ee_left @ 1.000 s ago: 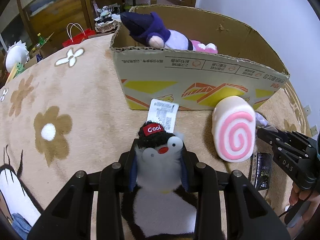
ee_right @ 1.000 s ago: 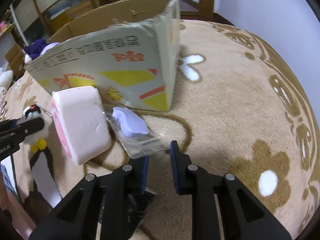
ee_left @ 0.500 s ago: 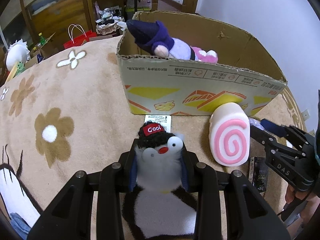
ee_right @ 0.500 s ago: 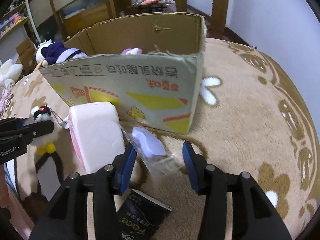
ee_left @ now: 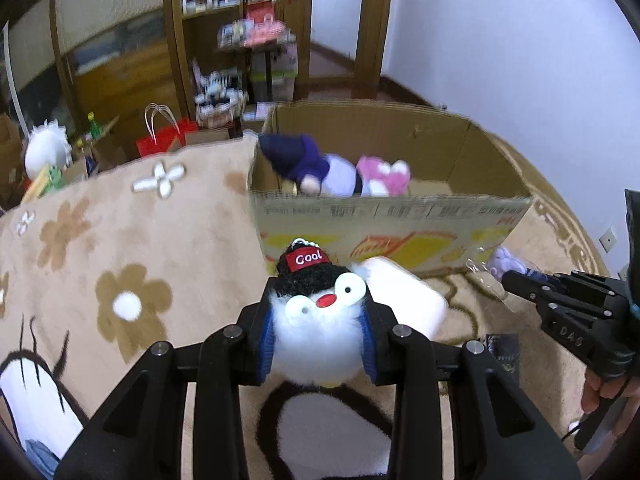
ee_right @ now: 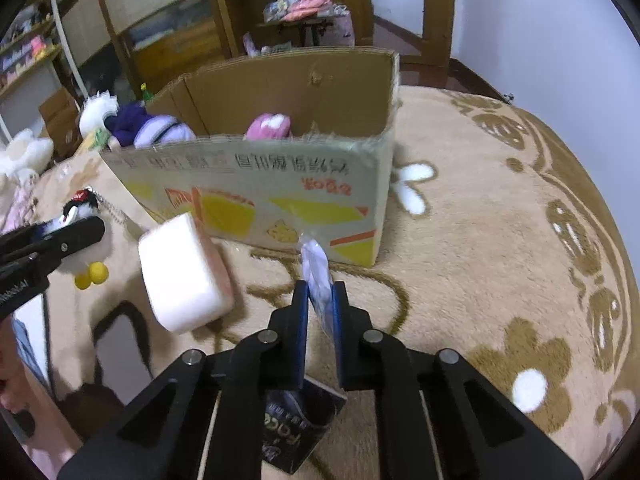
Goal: Organize soft objects
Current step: 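Lift the penguin keychain with the left tool while the right tool lifts the clear bag, then carry both items over the box and open both tools to drop them in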
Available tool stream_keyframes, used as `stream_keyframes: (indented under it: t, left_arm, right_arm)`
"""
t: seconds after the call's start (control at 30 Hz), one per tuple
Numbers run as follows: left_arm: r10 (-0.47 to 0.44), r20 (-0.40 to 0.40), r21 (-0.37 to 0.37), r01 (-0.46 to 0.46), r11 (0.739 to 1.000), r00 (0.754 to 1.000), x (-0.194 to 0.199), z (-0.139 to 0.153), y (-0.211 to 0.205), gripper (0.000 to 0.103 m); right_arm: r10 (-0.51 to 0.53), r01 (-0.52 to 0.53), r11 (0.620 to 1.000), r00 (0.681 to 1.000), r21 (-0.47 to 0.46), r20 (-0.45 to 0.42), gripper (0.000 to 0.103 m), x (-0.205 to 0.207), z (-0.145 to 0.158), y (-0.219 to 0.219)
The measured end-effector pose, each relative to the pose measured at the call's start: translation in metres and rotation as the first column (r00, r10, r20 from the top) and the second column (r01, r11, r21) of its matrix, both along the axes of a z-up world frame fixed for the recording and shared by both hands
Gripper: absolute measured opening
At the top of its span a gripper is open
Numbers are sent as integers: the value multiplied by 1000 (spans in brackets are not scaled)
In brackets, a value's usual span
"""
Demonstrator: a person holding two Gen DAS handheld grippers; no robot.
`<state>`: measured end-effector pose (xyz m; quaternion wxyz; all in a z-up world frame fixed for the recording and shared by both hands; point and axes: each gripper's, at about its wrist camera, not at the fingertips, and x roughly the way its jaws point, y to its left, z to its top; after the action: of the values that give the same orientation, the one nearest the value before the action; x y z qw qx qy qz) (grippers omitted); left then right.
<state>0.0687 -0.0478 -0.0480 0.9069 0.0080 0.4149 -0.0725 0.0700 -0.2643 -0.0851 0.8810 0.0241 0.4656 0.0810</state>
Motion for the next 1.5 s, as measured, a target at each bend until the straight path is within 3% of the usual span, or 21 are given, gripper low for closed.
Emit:
stream_keyframes:
  t: [0.4,0.63,0.83,1.03,1.5]
  left_arm:
    - [-19,192,21,15,1000,981,-16,38,-4,33]
    - [8,321,6,-11,1000,947,-16,59,-5,33]
    - [-18,372,18,12,1000,928,0,71,-12,33]
    - [-36,374,18,32,999,927,26,73,-15,33]
    - [-96,257,11,97,995,962,77,25,-39,33]
  right_arm:
    - [-50,44,998,980,36,191,9,-34,72,-12]
    - [-58,52,998,954,26,293,9,-34,93,-6]
    - [-60,52,998,941,32,333,9,-26,100,-3]
    - [-71,56,997,925,52,373,8,-12,105,-1]
    - [-63,49,997,950,54,305,7,29,72,10]
